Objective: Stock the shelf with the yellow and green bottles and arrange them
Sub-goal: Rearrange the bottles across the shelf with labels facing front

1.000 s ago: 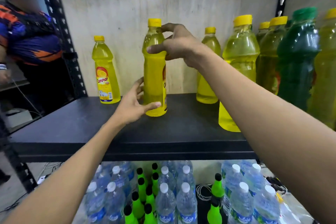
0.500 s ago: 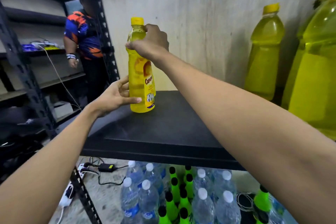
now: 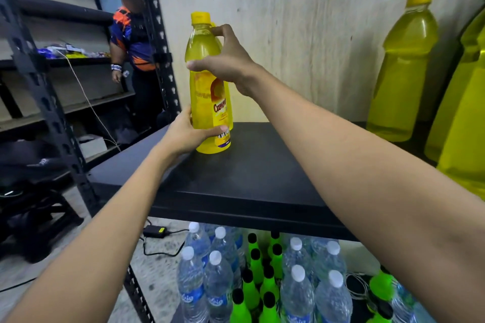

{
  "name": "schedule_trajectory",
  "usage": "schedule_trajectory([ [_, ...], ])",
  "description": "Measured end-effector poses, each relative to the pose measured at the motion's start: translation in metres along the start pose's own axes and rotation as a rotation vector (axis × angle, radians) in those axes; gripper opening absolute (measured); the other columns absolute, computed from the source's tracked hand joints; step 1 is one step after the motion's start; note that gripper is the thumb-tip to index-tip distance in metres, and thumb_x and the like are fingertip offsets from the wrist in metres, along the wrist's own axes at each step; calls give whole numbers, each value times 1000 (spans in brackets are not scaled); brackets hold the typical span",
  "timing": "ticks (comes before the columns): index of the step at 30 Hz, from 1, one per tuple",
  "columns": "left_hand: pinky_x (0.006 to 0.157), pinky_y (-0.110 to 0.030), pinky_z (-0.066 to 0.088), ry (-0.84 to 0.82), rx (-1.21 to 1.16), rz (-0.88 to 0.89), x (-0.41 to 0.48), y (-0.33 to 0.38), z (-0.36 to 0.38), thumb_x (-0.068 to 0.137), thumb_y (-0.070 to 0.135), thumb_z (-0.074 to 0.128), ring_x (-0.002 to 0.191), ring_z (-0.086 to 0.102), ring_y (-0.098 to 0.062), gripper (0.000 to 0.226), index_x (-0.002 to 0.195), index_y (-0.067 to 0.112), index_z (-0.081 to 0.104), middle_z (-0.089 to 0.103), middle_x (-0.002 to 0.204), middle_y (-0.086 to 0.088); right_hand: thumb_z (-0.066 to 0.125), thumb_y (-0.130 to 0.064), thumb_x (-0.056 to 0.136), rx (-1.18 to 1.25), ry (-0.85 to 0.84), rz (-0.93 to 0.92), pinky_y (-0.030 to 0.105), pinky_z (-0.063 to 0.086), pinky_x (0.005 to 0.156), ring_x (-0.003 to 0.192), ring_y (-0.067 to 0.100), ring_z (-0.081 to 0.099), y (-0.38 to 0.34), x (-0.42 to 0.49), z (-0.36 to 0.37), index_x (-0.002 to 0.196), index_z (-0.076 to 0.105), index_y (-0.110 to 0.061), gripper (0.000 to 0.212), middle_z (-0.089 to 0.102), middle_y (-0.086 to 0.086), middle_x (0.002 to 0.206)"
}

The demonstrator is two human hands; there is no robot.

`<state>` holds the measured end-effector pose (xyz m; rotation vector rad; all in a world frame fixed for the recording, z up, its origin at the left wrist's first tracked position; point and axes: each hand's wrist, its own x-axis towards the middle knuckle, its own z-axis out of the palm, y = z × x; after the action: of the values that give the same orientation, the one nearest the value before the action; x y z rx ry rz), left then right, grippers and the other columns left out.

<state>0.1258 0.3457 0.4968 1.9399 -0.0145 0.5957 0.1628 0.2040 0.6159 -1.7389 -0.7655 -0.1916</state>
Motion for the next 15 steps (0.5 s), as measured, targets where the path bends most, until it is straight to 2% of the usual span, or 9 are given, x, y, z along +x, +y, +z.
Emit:
schedule_trajectory([
  [2, 90, -36, 56, -130, 16, -9, 4, -1, -11, 63, 36, 89, 106, 69, -12, 79, 132, 26, 51, 72, 117, 7, 84, -16, 75, 78, -75, 7, 40, 60, 84, 100, 24, 69, 7, -1, -8, 137, 37, -25, 78, 63, 6, 116],
  [5, 93, -39, 55, -277, 41, -39, 11, -3, -29, 67, 35, 87, 111, 67, -13, 84, 139, 31, 43, 70, 122, 7, 84, -12, 75, 86, -79, 1, 35, 61, 76, 95, 23, 68, 20, -1, -11, 134, 40, -25, 75, 64, 8, 111],
  [9, 78, -30, 59, -321, -54, -100, 15, -9, -39, 63, 33, 90, 109, 69, -15, 92, 138, 31, 36, 71, 119, 6, 85, -19, 77, 169, -77, 75, 23, 51, 59, 97, 19, 68, 34, -1, -5, 139, 41, -21, 77, 66, 8, 121],
  [12, 77, -29, 59, -298, -118, -119, 17, -16, -40, 62, 31, 88, 109, 69, -18, 82, 130, 26, 43, 71, 118, 2, 85, -19, 77, 141, -147, 159, 30, 52, 70, 108, 24, 65, 42, 0, -3, 143, 44, -15, 78, 66, 9, 125],
  [15, 81, -32, 59, -286, -225, -112, 18, -25, -46, 70, 20, 81, 111, 68, -23, 67, 130, 24, 51, 68, 125, -6, 84, -11, 77, 110, -219, 172, 37, 56, 78, 103, 26, 67, 58, -6, 3, 142, 44, -16, 76, 69, 9, 113],
])
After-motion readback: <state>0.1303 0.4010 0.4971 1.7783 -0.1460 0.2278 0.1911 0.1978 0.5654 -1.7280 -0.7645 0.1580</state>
